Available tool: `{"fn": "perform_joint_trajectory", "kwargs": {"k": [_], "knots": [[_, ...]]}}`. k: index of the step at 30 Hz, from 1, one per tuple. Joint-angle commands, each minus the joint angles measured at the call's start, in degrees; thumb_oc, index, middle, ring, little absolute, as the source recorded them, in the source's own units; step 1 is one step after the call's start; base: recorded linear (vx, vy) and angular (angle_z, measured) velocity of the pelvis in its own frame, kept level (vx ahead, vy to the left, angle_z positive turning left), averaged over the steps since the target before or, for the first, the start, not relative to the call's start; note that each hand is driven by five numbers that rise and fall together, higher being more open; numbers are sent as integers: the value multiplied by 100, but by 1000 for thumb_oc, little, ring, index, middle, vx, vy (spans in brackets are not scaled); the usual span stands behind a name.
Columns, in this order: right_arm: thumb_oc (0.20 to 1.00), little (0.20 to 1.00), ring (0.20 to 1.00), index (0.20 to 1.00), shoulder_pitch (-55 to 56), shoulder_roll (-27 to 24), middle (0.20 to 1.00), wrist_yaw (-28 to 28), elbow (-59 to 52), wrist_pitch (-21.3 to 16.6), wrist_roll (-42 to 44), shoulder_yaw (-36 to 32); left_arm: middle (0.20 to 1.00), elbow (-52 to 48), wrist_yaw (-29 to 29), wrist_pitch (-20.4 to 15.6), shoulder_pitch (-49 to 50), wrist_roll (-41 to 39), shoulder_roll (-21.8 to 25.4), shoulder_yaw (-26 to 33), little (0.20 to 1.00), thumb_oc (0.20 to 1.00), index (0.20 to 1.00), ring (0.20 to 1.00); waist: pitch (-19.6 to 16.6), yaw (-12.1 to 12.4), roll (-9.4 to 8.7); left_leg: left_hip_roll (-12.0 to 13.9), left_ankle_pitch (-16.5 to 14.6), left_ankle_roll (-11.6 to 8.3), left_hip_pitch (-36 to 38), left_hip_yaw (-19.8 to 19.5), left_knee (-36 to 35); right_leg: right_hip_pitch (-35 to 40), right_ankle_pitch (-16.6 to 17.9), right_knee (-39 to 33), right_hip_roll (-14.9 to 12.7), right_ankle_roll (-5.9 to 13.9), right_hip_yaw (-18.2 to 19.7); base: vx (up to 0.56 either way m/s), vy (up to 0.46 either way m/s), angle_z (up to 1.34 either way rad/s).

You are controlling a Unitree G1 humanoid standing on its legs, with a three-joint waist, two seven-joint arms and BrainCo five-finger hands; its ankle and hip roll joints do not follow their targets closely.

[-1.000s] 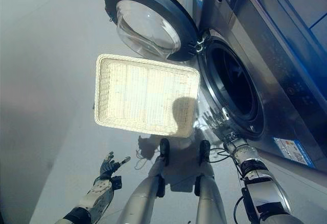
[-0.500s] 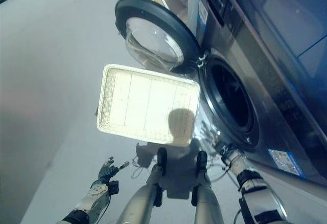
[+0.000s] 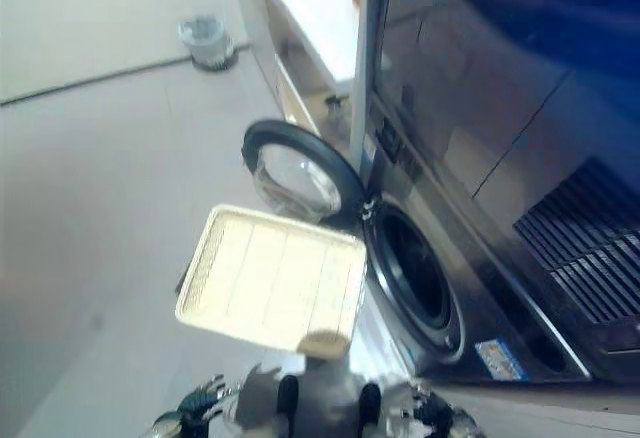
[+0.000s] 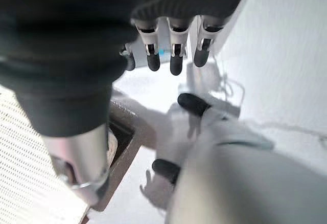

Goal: Put the clothes into the washing machine.

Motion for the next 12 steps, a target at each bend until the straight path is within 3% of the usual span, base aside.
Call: {"fn": "perform_joint_trajectory", "kwargs": {"k": [1,5,12], "knots": [[1000,1000,1000,1000,-194,-43,1000,-167,-38,-319,-430,-42,1000,292,-416,61,-220,217,-195,104,1000,1000,1000,1000,-79,-56,68,-306,-620,-25,122,53,428,-66,-453,678,26,261,20,219,-2,8],[1000,1000,1000,1000,32,54,1000,-180,-58,-354,-518,-110,1000,541,-550,160,-38,345,-383,260,1000,1000,1000,1000,-474,-89,50,-347,-747,15,522,48,330,329,-458,468,97,244,44,159,-11,0],[1000,1000,1000,1000,3,247,1000,99,-68,-148,-482,-83,1000,700,-526,71,97,1028,-473,349,1000,1000,1000,1000,-744,-47,-25,-383,-961,60,775,91,467,657,-490,308,126,202,56,88,-29,-1]]}}
